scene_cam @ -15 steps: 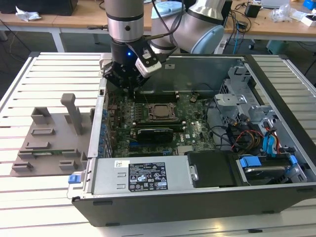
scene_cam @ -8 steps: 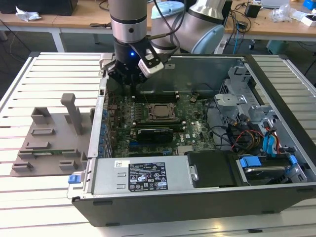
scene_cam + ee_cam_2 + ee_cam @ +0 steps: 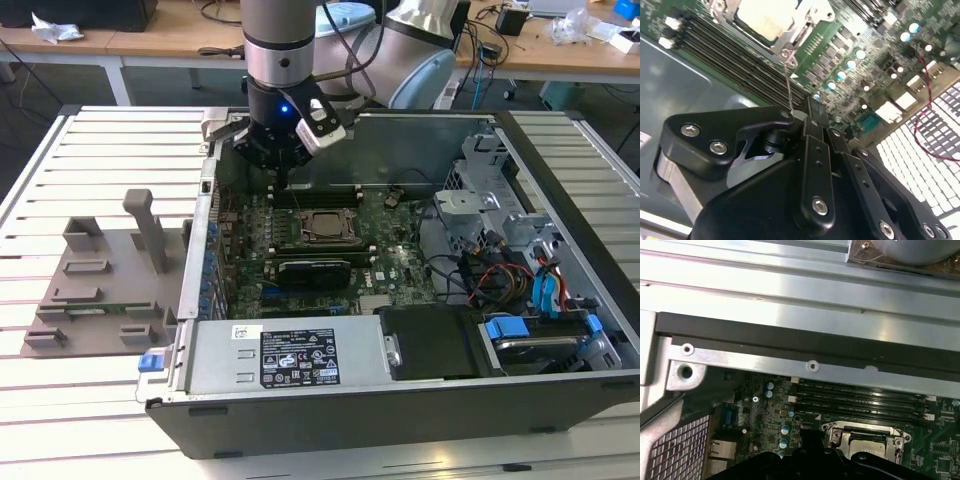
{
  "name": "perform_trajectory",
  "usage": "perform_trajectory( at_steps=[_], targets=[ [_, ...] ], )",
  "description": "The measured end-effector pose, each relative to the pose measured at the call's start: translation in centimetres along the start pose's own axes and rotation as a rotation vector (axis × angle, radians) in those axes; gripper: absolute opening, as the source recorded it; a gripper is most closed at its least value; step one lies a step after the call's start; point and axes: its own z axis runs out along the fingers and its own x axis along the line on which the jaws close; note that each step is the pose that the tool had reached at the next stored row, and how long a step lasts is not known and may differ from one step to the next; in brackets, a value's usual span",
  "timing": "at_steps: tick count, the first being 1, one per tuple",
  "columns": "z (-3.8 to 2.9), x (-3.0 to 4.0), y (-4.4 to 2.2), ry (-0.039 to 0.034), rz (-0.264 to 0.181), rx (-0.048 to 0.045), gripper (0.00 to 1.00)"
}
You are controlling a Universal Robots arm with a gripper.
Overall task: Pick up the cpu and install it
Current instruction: 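Install the first cpu locking lever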
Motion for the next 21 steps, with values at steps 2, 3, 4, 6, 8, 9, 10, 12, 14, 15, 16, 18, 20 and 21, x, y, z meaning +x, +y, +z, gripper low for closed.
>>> perform_trajectory(
  at_steps=[2, 3, 4, 6, 8, 9, 10, 12, 14, 15, 16, 18, 20, 21],
  targets=[
    [0.00, -0.39, -0.05, 0.0008, 0.000, -0.0017, 0.11],
    [0.01, -0.58, -0.08, 0.0011, 0.000, -0.0023, 0.11],
    [0.01, -0.71, -0.09, 0.0014, 0.000, -0.0025, 0.11],
    [0.01, -0.88, -0.12, 0.0020, 0.000, -0.0027, 0.11],
    [0.02, -1.12, -0.14, 0.0024, 0.000, -0.0028, 0.11],
    [0.02, -1.25, -0.16, 0.0027, 0.000, -0.0029, 0.11],
    [0.01, -1.37, -0.18, 0.0031, 0.000, -0.0028, 0.11],
    [0.01, -1.37, -0.18, 0.0030, 0.001, -0.0029, 0.11],
    [0.01, -1.42, -0.19, 0.0030, 0.000, -0.0028, 0.11],
    [0.01, -1.42, -0.19, 0.0030, 0.000, -0.0028, 0.11],
    [0.01, -1.42, -0.19, 0.0030, 0.000, -0.0028, 0.11],
    [0.05, -1.44, -0.18, 0.0029, 0.000, -0.0029, 0.11],
    [0.09, -1.50, -0.20, 0.0030, 0.000, -0.0028, 0.11],
    [0.11, -1.55, -0.21, 0.0029, 0.000, -0.0029, 0.11]
  ],
)
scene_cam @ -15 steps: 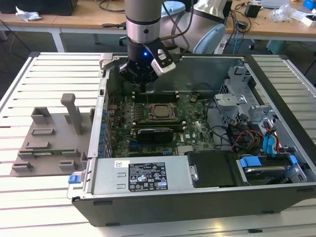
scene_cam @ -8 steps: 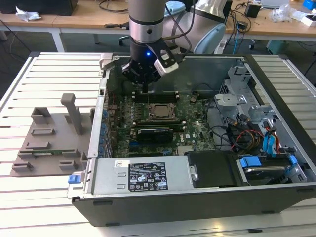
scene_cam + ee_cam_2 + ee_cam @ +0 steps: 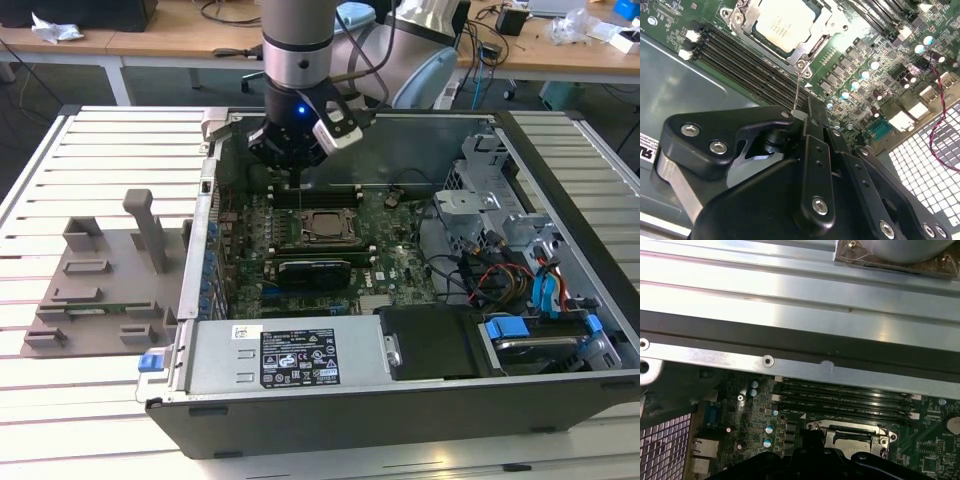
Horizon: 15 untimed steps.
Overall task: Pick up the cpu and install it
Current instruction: 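Install the first cpu locking lever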
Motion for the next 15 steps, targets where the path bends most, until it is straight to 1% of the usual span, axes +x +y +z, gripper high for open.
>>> perform_trajectory(
  at_steps=[7, 12, 15],
  targets=[
    [0.23, -0.39, -0.07, 0.0001, 0.000, 0.0001, 0.11],
    [0.44, -0.82, -0.14, 0.0000, 0.000, 0.0000, 0.11],
    [0.55, -1.26, -0.20, 0.0001, 0.000, 0.0001, 0.11]
  ],
)
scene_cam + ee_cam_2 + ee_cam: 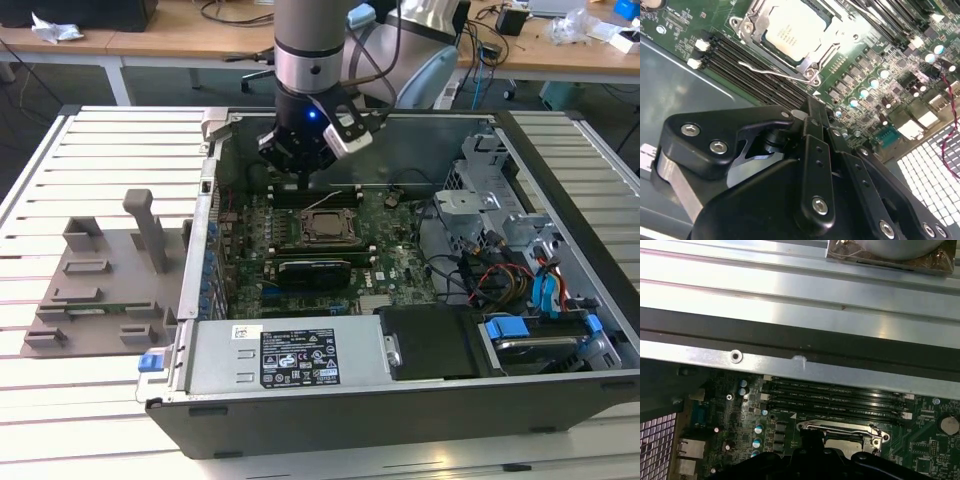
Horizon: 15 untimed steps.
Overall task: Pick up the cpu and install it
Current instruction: 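Install the first cpu locking lever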
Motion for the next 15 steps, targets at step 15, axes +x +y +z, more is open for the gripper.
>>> perform_trajectory(
  at_steps=[15],
  targets=[
    [2.33, -0.72, -0.26, -0.0045, 0.033, -0.0175, 0.11]
  ],
)
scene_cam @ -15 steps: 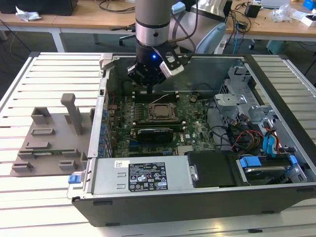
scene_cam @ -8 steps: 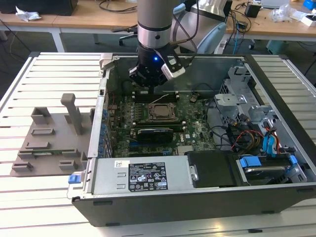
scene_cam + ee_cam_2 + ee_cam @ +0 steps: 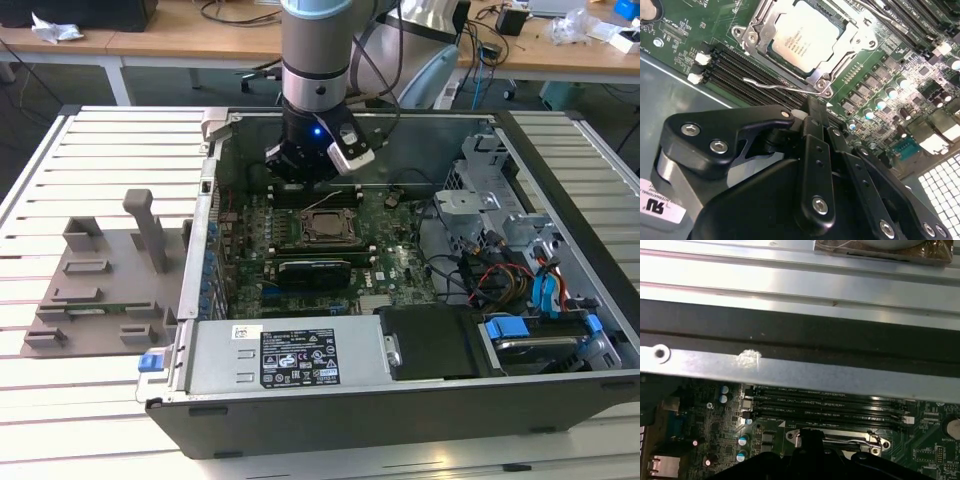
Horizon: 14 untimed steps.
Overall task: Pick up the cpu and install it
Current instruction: 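Install the first cpu locking lever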
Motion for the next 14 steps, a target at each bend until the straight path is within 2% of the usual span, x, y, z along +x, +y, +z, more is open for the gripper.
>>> perform_trajectory(
  at_steps=[14],
  targets=[
    [0.80, -0.05, -0.07, 0.0000, 0.000, 0.0001, 0.11]
  ],
)
